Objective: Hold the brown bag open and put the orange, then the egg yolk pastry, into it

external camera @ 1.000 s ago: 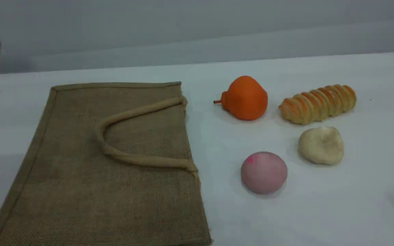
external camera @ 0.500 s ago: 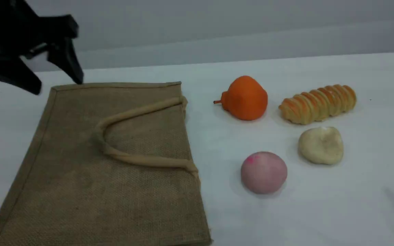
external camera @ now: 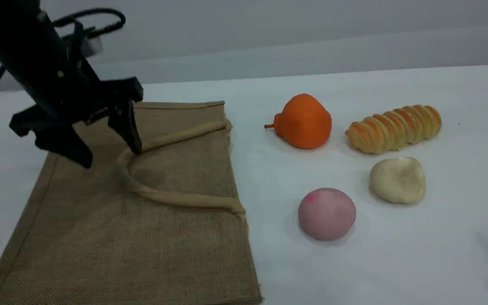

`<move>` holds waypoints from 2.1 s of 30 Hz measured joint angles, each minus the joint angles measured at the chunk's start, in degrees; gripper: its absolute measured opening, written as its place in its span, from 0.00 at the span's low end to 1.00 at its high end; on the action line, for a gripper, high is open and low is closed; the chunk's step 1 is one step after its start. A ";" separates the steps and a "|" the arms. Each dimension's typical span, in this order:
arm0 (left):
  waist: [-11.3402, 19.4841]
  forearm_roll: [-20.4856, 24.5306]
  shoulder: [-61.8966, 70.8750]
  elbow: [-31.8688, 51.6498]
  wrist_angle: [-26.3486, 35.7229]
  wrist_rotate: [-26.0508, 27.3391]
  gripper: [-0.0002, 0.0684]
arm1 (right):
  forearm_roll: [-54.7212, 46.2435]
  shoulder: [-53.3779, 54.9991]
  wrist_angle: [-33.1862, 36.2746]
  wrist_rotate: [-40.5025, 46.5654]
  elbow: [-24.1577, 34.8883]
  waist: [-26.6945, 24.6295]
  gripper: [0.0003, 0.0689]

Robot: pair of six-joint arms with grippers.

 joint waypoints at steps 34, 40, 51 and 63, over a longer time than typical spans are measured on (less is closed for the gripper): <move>0.00 0.18 9.05 -1.61 -6.03 -0.62 0.50 | 0.00 0.00 -0.68 0.00 0.00 0.00 0.85; 0.00 0.06 8.99 -1.61 -6.15 1.67 0.16 | 0.00 0.00 -0.68 0.00 0.00 0.00 0.85; 0.11 0.17 2.78 -8.19 3.99 12.71 0.14 | 0.00 0.03 -0.90 0.00 0.00 0.00 0.85; 0.16 0.47 -4.78 -21.86 23.93 21.07 0.14 | 0.46 8.19 -3.86 -0.12 0.00 0.00 0.85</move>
